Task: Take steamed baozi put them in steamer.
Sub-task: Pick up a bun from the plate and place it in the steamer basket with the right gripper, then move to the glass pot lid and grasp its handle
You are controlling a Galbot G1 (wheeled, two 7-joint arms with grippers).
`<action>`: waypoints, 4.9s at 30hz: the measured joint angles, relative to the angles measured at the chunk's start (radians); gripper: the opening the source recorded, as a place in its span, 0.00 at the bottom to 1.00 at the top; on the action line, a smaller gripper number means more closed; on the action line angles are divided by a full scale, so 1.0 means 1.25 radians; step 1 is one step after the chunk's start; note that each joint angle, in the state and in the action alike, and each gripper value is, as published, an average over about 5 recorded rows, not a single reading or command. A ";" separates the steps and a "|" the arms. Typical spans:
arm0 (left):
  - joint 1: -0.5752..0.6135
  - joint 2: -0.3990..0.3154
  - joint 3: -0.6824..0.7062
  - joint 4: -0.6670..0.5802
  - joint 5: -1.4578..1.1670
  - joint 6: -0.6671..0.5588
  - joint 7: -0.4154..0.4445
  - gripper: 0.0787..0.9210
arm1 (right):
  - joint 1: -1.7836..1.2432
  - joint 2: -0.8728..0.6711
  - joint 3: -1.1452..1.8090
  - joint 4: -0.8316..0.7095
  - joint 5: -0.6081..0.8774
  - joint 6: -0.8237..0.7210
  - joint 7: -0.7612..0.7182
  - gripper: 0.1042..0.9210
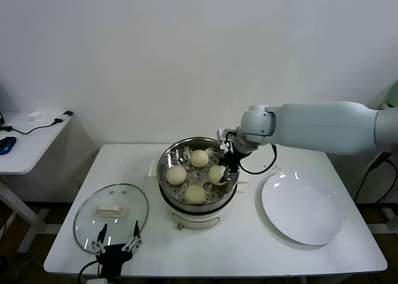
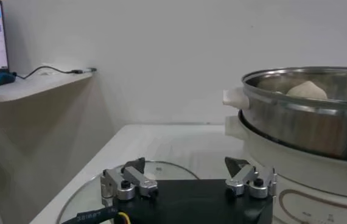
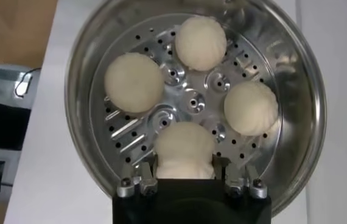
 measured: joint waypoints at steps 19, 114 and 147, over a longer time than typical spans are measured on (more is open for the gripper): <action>0.003 0.012 -0.004 -0.007 -0.003 0.005 0.002 0.88 | -0.003 -0.007 0.047 -0.041 0.013 0.040 -0.022 0.88; -0.287 0.276 -0.093 0.590 1.008 -0.213 -0.312 0.88 | -1.958 0.165 1.865 0.180 -0.424 0.677 0.524 0.88; -0.368 0.265 -0.081 0.678 1.057 -0.181 -0.315 0.10 | -1.967 0.172 1.869 0.177 -0.449 0.685 0.524 0.88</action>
